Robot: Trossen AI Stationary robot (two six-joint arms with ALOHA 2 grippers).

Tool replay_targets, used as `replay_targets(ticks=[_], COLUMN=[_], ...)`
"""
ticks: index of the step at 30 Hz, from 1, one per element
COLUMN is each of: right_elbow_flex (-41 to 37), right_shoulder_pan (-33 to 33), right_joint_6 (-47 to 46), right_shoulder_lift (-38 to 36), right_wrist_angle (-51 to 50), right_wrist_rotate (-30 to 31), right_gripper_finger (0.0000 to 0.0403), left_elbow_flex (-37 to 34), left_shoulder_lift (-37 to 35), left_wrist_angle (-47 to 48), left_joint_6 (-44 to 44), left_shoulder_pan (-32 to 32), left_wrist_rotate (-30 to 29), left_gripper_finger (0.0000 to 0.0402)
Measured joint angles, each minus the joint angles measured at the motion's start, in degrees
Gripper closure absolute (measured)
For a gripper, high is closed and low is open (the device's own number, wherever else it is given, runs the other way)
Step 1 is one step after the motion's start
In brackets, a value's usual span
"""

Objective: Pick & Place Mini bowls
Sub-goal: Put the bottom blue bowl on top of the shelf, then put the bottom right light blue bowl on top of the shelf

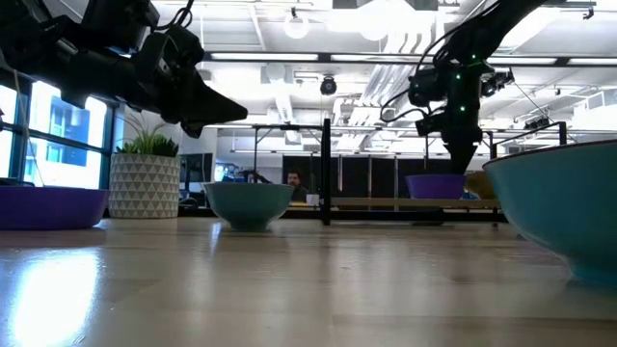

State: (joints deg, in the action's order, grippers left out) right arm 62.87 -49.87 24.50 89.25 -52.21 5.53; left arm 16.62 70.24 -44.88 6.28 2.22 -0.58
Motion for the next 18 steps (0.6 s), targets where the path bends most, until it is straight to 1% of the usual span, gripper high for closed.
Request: replay_targets(ticks=[4, 9, 12, 13, 15, 18], right_elbow_flex=[0.0, 0.0, -0.1, -1.0, -3.6, -8.6], right_shoulder_pan=[0.0, 1.1, 2.3, 2.9, 4.8, 8.2], right_joint_6=[0.2, -0.7, -3.1, -3.6, -4.5, -7.6], right_shoulder_lift=[-0.8, -5.9, -10.2, -11.9, -15.2, -19.5], right_wrist_angle=[-0.6, 0.3, 3.8, 6.4, 11.2, 16.7], right_wrist_rotate=[0.2, -0.4, -5.6, -7.6, -10.4, -12.3], right_gripper_finger=[0.0402, 0.0402, 0.0402, 0.0402, 0.0402, 0.0403], left_elbow_flex=[0.0, 0.0, 0.0, 0.0, 0.0, 0.0], left_shoulder_lift=[0.0, 0.0, 0.0, 0.0, 0.0, 0.0], left_wrist_angle=[0.0, 0.0, 0.0, 0.0, 0.0, 0.0], left_joint_6=[0.0, 0.0, 0.0, 0.0, 0.0, 0.0], left_shoulder_pan=[0.0, 0.0, 0.0, 0.0, 0.0, 0.0], left_wrist_rotate=[0.0, 0.0, 0.0, 0.0, 0.0, 0.0], left_gripper_finger=[0.0401, 0.0401, 0.0401, 0.0401, 0.0401, 0.0401])
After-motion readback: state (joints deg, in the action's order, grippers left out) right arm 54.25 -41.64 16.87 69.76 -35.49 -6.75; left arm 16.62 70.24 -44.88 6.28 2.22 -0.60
